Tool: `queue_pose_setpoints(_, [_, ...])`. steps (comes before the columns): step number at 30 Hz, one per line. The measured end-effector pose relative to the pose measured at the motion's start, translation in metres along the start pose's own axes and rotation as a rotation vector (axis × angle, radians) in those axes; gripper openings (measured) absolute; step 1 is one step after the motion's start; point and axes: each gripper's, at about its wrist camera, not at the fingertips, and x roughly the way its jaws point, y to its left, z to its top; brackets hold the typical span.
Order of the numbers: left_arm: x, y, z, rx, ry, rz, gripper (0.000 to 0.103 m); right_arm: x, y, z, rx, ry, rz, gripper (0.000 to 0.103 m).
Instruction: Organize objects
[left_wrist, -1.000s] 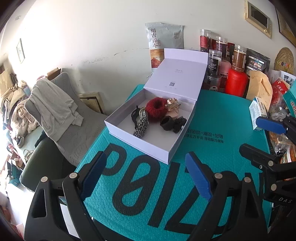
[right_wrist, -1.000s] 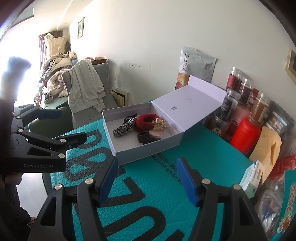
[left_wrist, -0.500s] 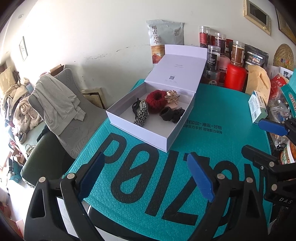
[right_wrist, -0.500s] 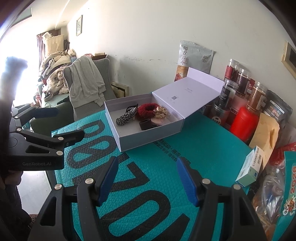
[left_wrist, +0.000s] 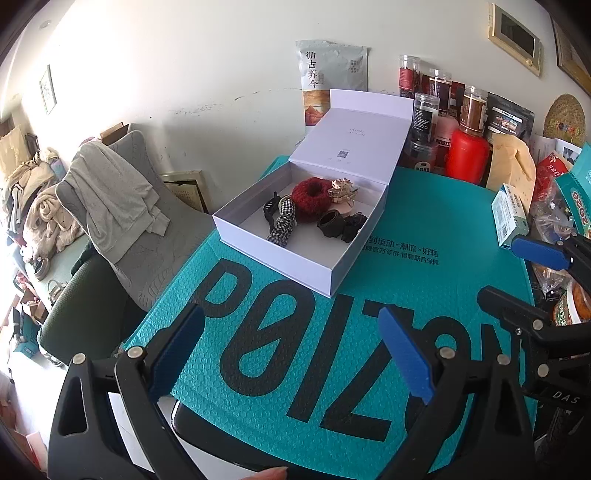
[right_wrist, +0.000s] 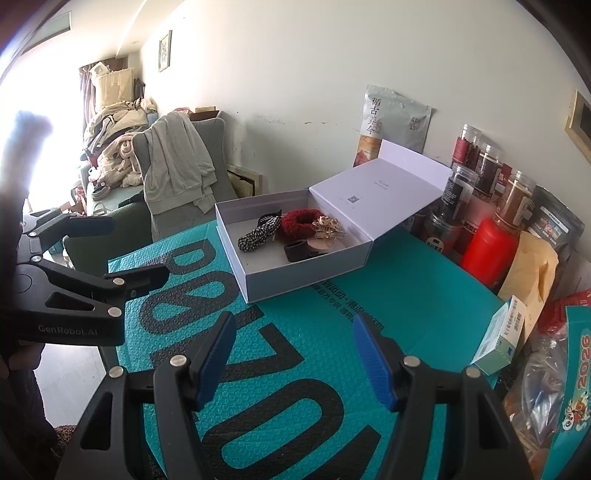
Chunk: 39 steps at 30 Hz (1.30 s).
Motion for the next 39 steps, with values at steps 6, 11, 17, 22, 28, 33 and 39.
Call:
queue_pose_setpoints(6, [0.000, 0.001, 0.000, 0.002, 0.000, -0.002, 0.095, 0.000, 0.001, 0.000, -0.002, 0.001, -0.004, 0.066])
queue_pose_setpoints(11, [0.000, 0.002, 0.000, 0.002, 0.001, -0.004, 0.095, 0.002, 0.001, 0.002, -0.003, 0.005, -0.001, 0.066])
queue_pose_setpoints(17, [0.000, 0.004, -0.002, 0.001, 0.006, -0.008, 0.095, 0.004, 0.003, 0.003, -0.010, 0.011, 0.000, 0.066])
queue_pose_setpoints(22, [0.001, 0.005, -0.005, -0.001, 0.013, -0.011, 0.095, 0.004, 0.004, 0.003, -0.015, 0.009, 0.004, 0.066])
queue_pose_setpoints(28, [0.002, 0.005, -0.004, -0.004, 0.012, -0.011, 0.095, 0.005, 0.003, 0.005, -0.017, 0.009, 0.004, 0.066])
queue_pose_setpoints(33, [0.006, 0.004, -0.002, -0.006, 0.021, -0.017, 0.095, 0.010, 0.002, 0.006, -0.016, 0.016, 0.008, 0.066])
queue_pose_setpoints(39, [0.013, 0.005, -0.001, -0.015, 0.037, -0.029, 0.095, 0.014, 0.000, 0.005, -0.011, 0.024, 0.010, 0.066])
